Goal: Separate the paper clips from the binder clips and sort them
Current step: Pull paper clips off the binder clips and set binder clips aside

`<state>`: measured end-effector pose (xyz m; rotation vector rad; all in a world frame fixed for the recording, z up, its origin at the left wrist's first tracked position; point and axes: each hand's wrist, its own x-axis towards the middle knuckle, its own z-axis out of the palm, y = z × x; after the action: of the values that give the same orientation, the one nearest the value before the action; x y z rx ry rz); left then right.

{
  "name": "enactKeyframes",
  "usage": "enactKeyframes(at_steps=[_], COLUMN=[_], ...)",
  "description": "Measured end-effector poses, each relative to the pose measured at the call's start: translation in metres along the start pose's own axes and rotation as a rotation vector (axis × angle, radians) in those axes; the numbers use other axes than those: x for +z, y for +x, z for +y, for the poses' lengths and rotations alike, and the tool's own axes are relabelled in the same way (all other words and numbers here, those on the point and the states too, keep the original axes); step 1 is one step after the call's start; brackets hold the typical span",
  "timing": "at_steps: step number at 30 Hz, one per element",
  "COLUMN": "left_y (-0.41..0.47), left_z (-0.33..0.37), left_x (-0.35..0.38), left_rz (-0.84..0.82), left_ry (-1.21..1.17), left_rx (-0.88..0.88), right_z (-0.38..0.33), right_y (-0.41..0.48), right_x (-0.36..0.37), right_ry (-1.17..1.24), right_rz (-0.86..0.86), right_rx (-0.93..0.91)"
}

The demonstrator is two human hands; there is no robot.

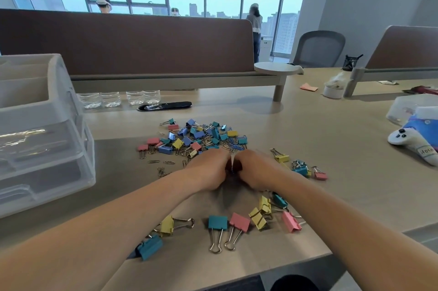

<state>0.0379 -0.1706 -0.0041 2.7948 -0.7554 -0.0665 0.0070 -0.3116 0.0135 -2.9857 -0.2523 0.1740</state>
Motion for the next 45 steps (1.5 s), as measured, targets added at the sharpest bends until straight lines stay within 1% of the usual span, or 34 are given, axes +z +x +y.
enactKeyframes(at_steps=[9,12,15,20,31,35,40,45], left_y=[-0.01,-0.013,-0.016,-0.017,-0.023,-0.033,-0.055,-0.086], left_z=[0.0,-0.001,-0.002,-0.007,-0.016,-0.016,-0.023,-0.039], left_x=[-0.005,-0.007,-0.01,-0.018,-0.02,-0.028,-0.044,-0.08], left_rz=[0.003,0.007,-0.002,-0.037,-0.024,0.036,0.093,0.193], left_ry=[-0.018,-0.016,-0.029,-0.055,-0.111,-0.135,-0.179,-0.179], left_rx=[0.026,0.033,0.01,-0.039,-0.068,-0.045,-0.047,-0.131], right_z=[-0.009,-0.015,-0.021,-0.022,-0.023,-0.024,-0.035,-0.071], right_y=[-0.001,-0.003,-0.004,-0.005,-0.01,-0.013,-0.015,-0.011], right_x=[-0.004,-0.009,-0.013,-0.014,-0.009,-0.009,-0.017,-0.045], right_ry=[-0.048,-0.131,-0.207,-0.202,-0.068,-0.001,0.196,0.28], right_rz=[0.001,-0.02,-0.062,-0.11,-0.029,-0.013,0.045,0.095], right_rx=[-0.002,0.003,0.005,0.008,0.021,0.025,-0.01,-0.107])
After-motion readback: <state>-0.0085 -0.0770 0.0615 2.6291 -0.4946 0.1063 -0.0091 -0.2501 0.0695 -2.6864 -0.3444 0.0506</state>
